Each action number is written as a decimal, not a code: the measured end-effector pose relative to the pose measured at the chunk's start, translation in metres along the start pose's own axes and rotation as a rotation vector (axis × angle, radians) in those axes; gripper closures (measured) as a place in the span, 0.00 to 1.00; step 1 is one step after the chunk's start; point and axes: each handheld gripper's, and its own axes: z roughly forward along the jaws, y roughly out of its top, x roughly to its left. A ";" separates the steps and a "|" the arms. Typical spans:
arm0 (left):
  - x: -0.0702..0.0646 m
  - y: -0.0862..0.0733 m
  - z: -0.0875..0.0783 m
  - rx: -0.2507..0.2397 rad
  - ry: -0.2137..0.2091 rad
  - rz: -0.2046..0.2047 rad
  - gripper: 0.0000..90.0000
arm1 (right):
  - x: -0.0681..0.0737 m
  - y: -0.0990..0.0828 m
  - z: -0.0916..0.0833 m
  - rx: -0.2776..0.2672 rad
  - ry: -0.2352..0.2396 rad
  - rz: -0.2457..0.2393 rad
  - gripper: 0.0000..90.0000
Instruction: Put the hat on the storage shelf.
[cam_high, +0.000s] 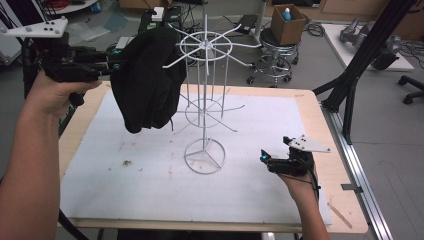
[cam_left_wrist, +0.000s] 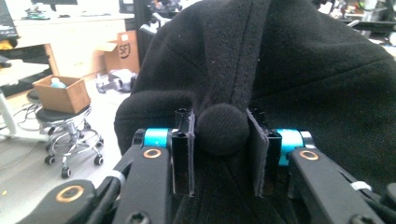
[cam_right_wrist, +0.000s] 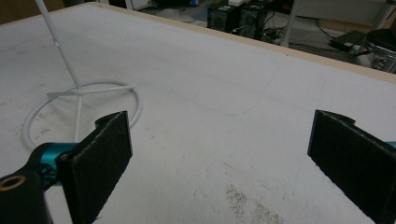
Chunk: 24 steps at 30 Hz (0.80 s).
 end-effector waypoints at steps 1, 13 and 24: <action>0.001 -0.002 -0.002 0.001 0.003 -0.007 0.71 | 0.000 0.000 0.000 -0.001 0.001 -0.003 0.06; 0.001 -0.009 -0.019 -0.067 0.027 -0.012 0.51 | 0.000 0.000 0.000 -0.001 0.001 -0.005 0.06; -0.003 -0.029 -0.031 -0.052 0.057 -0.022 0.37 | 0.001 0.001 0.000 -0.008 0.001 -0.008 0.06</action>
